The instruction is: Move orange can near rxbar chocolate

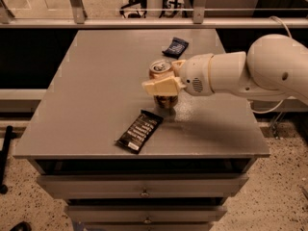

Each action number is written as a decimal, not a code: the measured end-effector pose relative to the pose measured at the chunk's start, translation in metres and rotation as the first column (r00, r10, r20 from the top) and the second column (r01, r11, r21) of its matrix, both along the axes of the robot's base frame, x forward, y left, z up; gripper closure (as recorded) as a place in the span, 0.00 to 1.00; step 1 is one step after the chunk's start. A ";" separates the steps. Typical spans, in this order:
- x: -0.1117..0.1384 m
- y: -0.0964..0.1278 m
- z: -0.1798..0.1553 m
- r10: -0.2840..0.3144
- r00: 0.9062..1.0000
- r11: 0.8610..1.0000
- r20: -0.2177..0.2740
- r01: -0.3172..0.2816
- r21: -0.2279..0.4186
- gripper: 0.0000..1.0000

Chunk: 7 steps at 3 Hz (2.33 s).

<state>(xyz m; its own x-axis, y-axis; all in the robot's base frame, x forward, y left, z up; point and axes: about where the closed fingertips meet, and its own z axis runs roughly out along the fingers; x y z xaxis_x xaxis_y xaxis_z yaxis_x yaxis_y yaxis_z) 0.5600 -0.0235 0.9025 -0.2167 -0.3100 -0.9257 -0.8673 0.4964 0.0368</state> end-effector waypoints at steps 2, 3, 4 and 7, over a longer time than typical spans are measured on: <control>-0.015 0.005 -0.013 0.026 0.999 0.998 -0.024 -0.025 0.050 0.37; -0.025 0.004 -0.017 0.032 0.999 0.998 -0.038 -0.029 0.064 0.14; -0.034 -0.002 -0.020 0.035 0.998 0.997 -0.049 -0.031 0.069 0.00; -0.029 -0.138 -0.023 -0.012 0.995 0.999 0.100 0.017 -0.048 0.00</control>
Offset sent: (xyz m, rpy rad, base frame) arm -0.0252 0.0016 -0.0214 0.0812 0.0434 0.0292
